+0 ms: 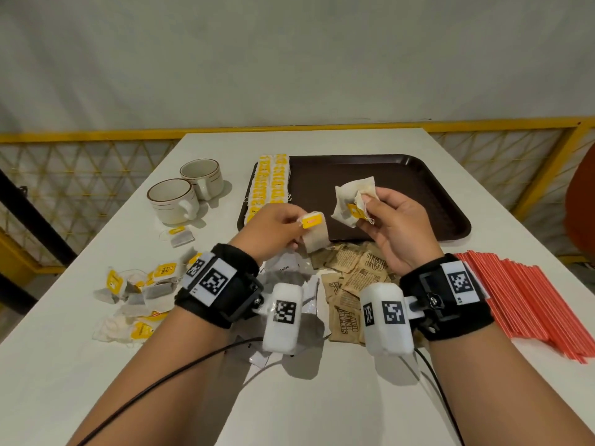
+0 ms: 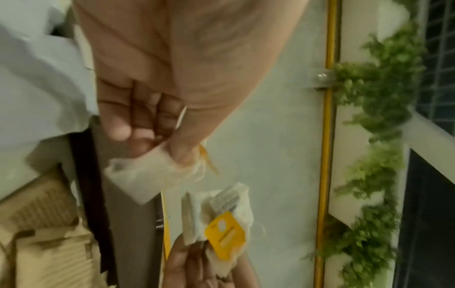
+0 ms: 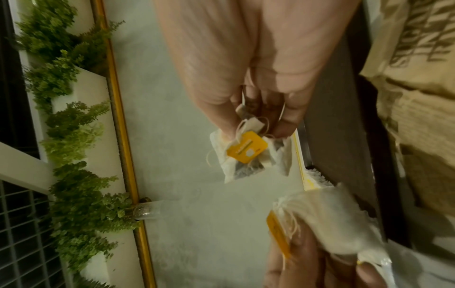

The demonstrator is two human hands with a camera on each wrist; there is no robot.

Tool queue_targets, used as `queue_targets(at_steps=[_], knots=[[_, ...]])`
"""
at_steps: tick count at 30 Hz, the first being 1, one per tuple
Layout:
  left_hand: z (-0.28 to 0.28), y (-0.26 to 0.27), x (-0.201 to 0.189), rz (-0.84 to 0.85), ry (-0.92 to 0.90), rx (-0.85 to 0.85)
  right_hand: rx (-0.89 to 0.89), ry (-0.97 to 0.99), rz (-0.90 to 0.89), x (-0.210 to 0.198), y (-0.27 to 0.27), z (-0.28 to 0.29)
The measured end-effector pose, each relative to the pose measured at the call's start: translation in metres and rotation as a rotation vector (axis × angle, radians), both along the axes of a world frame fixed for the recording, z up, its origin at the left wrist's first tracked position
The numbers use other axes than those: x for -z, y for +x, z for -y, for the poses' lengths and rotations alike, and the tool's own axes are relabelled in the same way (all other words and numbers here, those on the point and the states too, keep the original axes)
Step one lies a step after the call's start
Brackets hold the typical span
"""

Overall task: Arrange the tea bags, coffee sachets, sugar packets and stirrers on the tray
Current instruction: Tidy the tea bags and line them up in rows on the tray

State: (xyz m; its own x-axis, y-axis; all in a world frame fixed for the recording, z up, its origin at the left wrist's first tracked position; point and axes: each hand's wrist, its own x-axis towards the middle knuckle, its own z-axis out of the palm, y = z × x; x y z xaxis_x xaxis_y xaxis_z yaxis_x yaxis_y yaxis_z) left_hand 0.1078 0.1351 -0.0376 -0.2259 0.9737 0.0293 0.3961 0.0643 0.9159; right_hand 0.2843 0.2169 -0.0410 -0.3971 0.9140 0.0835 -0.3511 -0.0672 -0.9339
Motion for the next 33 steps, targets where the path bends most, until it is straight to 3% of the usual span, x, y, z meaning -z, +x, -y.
queue_targets(at_steps=[3,8,11,15,19,25,33], knots=[[0.005,-0.004,0.01,0.19,0.124,-0.126,-0.025,0.002,0.024,-0.001,0.0,0.002],[0.009,-0.007,0.019,0.104,0.213,-0.161,-0.125,0.001,0.046,-0.001,0.0,0.005],[0.012,-0.007,0.016,0.145,0.2,-0.221,-0.199,-0.015,0.02,0.0,-0.001,0.006],[0.019,-0.006,0.014,0.195,0.153,-0.123,-0.288,0.028,0.096,0.003,-0.006,0.013],[0.021,-0.004,0.017,0.117,0.17,0.013,-0.302,0.04,0.14,0.006,-0.011,0.017],[0.02,-0.013,0.023,0.172,0.211,-0.086,-0.192,-0.01,0.063,0.001,0.0,0.006],[0.021,-0.011,0.023,0.162,0.283,-0.036,-0.31,0.067,0.148,0.007,-0.009,0.017]])
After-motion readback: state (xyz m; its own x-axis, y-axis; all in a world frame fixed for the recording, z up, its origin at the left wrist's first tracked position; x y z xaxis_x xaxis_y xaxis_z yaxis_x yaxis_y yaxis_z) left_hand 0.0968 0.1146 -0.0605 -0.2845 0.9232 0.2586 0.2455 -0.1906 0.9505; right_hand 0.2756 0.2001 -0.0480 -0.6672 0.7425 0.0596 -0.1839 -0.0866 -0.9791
